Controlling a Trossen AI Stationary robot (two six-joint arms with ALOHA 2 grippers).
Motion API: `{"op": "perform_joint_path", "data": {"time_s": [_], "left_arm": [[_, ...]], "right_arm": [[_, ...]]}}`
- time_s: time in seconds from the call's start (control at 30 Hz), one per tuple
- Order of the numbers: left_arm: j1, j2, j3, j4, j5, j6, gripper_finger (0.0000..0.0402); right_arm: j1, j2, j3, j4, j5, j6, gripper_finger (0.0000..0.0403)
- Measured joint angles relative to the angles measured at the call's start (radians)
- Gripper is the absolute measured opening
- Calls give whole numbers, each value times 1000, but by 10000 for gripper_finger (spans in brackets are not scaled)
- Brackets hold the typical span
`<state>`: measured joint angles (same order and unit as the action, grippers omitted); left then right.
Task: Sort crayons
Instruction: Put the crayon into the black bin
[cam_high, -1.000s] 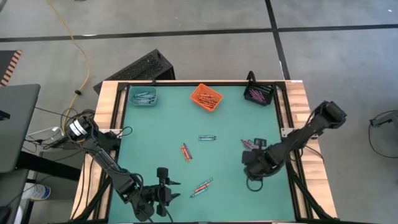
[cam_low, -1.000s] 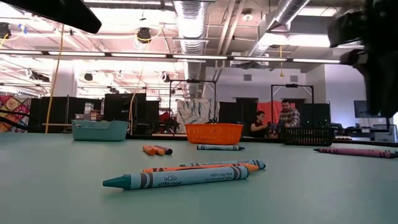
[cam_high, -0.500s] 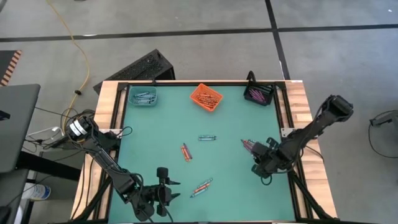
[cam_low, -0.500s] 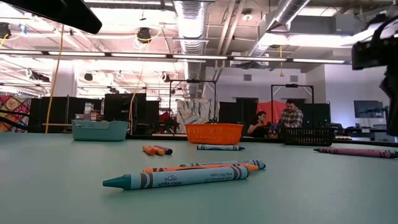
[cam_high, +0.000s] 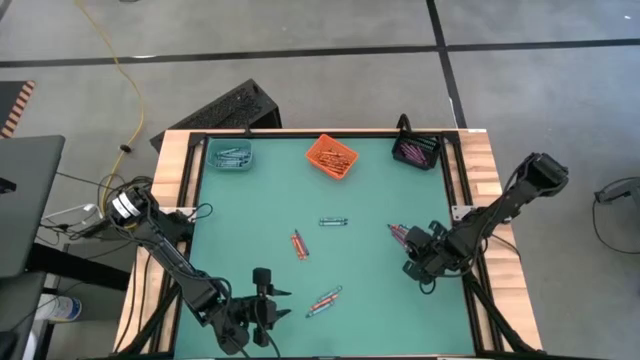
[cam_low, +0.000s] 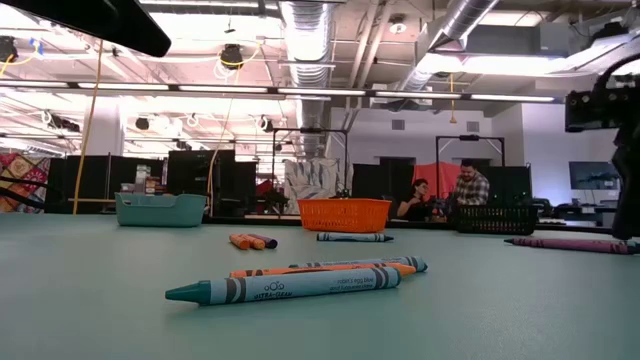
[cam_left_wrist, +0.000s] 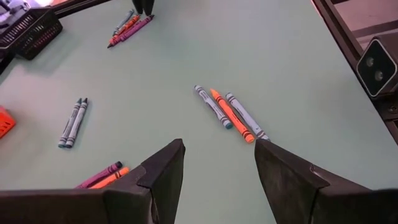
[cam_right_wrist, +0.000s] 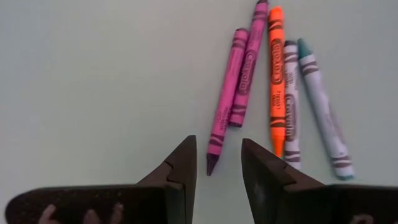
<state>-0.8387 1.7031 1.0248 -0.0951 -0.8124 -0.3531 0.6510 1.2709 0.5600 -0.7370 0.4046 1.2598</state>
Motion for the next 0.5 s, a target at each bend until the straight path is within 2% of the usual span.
{"op": "perform_joint_path", "data": {"time_s": [0.5], "left_arm": [[0, 0, 0, 0, 0, 0, 187]], "right_arm": [[-5, 16, -75, 108, -2, 15, 112]]}}
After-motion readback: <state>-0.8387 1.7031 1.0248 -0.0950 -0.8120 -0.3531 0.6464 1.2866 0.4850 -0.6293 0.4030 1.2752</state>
